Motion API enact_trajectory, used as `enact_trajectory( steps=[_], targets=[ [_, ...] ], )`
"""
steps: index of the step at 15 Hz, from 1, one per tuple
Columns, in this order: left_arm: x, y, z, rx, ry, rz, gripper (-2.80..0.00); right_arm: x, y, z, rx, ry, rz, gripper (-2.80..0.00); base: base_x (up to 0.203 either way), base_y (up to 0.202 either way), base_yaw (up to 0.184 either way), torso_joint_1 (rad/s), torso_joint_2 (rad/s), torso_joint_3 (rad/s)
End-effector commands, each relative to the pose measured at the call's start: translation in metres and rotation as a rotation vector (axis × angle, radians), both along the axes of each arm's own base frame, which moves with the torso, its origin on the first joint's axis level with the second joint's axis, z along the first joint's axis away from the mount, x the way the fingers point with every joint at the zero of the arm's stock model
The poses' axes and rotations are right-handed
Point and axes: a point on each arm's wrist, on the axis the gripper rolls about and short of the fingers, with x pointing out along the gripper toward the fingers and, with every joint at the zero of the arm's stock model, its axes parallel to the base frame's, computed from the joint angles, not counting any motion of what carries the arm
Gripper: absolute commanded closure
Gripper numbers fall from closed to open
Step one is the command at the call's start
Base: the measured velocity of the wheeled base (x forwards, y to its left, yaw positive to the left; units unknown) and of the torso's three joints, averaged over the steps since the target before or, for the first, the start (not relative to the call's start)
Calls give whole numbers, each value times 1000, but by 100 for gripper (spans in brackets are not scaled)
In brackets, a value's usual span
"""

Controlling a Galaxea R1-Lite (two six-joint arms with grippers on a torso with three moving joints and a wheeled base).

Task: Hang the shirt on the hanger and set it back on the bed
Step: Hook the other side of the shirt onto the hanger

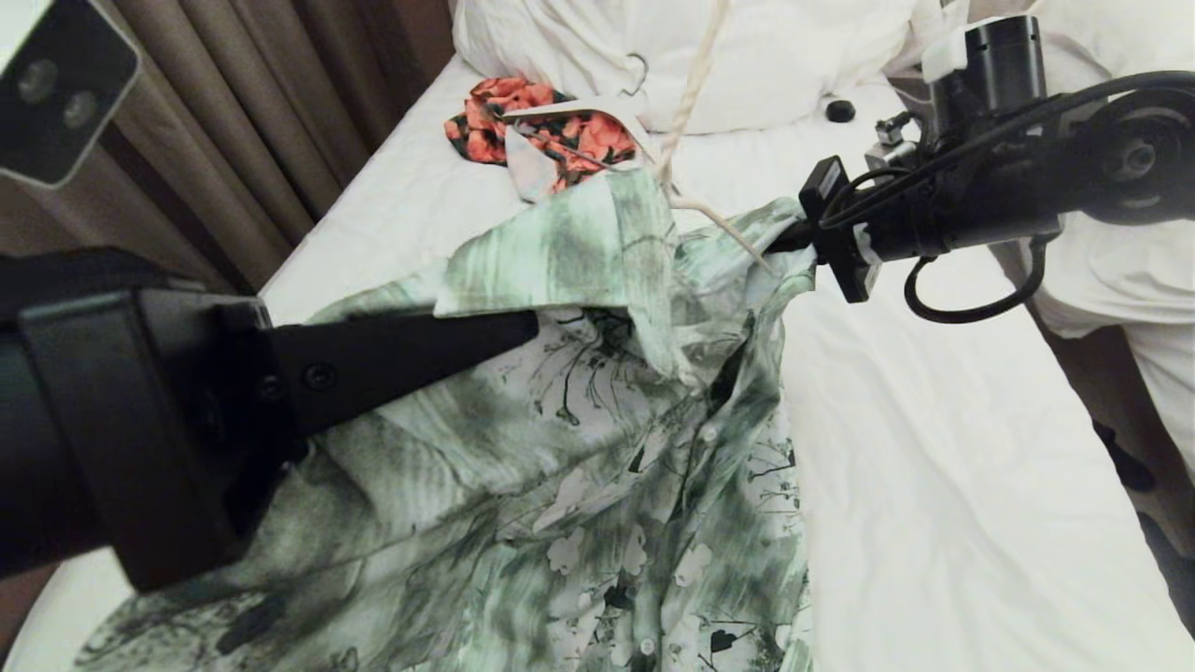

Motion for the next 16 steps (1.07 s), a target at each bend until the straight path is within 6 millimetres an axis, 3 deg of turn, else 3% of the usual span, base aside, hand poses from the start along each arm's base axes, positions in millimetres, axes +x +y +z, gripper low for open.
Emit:
enact_trajectory(
  steps=[1, 5, 7, 9, 14, 16],
  targets=[
    [1, -6, -4, 17, 12, -9, 0, -6, 4, 4, 7, -5, 16, 0, 0, 0, 0, 0, 0, 0],
    [22, -22, -8, 29, -10, 51, 0, -40, 16, 27, 12, -56, 91, 0, 0, 0, 0, 0, 0, 0],
    [41, -30, -7, 35, -43, 132, 0, -57, 13, 36, -19, -77, 123, 0, 0, 0, 0, 0, 0, 0],
    [49, -26, 4, 13, -64, 191, 0, -73, 6, 43, -38, -68, 132, 0, 0, 0, 0, 0, 0, 0],
    [42, -20, 14, 14, -65, 212, 0, -108, -2, 59, -119, -158, 206, 0, 0, 0, 0, 0, 0, 0],
    [39, -24, 14, 10, -66, 211, 0, -111, -2, 60, -151, -194, 227, 0, 0, 0, 0, 0, 0, 0]
  ],
)
